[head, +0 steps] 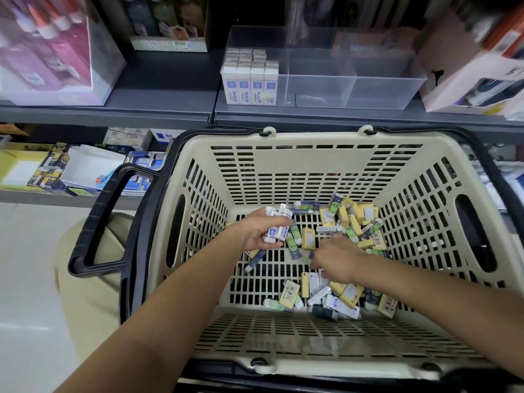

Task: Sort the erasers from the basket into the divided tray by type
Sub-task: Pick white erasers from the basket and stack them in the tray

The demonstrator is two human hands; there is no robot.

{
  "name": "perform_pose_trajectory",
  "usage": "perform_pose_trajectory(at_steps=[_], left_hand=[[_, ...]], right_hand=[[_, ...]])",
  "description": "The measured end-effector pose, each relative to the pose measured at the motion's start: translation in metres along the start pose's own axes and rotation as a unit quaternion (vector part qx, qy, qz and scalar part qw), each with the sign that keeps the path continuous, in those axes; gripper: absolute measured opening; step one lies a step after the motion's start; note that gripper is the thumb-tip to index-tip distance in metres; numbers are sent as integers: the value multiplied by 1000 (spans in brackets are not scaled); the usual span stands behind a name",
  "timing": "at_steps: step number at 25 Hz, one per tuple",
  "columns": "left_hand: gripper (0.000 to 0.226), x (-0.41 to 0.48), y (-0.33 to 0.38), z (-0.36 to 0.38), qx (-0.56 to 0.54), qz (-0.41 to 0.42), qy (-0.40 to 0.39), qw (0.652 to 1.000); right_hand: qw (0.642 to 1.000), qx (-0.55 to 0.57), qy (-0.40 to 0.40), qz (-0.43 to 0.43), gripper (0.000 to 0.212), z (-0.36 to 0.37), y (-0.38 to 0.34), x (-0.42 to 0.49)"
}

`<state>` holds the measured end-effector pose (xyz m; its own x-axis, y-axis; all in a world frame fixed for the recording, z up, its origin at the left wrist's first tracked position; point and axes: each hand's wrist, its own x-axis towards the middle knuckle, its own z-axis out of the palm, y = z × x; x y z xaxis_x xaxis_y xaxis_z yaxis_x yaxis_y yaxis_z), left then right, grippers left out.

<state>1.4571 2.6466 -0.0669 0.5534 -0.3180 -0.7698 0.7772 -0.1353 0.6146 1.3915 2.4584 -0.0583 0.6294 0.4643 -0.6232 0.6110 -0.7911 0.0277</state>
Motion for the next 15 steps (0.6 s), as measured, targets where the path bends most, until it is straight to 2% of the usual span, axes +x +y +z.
perform_pose_trajectory(at_steps=[3,7,15], left_hand=[[32,0,0,0,-8,0,5,1000],[32,0,-1,0,-8,-3,4,1000],[39,1,-2,0,-11,-5,7,1000]], right_hand=[[999,33,-3,13,24,1,-3,2],[990,143,12,10,23,3,1,1],[976,216,16,-8,15,9,0,5]])
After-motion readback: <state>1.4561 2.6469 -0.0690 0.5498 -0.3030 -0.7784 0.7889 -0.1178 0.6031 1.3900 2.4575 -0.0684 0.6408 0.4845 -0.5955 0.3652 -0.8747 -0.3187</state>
